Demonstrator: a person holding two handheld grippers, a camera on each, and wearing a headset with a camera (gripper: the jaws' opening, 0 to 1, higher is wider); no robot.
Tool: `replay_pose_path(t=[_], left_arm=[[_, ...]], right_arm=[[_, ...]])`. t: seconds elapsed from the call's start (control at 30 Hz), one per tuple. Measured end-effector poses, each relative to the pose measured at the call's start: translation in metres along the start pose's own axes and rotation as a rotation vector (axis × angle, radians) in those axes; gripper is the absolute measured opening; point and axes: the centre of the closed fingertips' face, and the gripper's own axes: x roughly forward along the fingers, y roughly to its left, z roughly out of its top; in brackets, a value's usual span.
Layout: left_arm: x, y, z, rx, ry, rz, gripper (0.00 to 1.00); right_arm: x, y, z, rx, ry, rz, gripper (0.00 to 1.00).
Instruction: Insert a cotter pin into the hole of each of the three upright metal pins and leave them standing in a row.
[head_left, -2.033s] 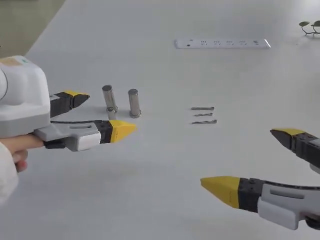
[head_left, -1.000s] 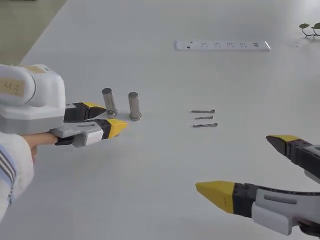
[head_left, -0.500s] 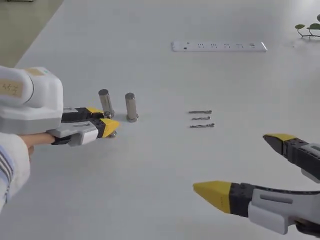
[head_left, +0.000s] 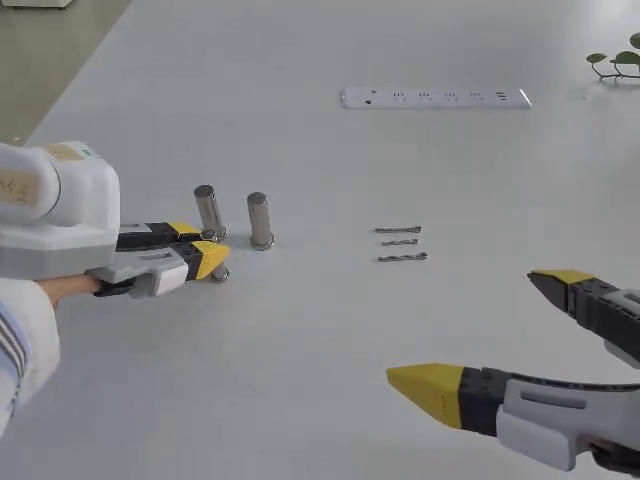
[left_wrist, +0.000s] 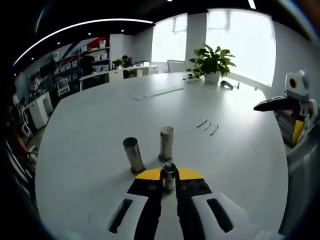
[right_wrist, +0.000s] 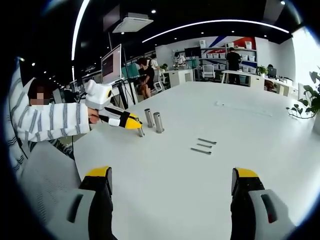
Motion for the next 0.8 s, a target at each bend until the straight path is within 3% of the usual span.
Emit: replay_pose_path(t=[0.27,0.63,0.8], left_arm=[[-0.001,0.004,0.0,0.012,0.007,0.038,0.05],[-0.004,-0.007,0.008,-0.004,0.001,0.008,0.05],[-0.006,-0.016,0.013,0.024,-0.012,0.004,0.05]], right_arm=[[0.0,0.0,-0.001,0.003,0.002,0.001,0.98],[-0.002,0.001,0.003,0.007,-0.018,0.004,0.98],[-0.003,0.002,0.002,0.002,-0.013,0.006,0.98]])
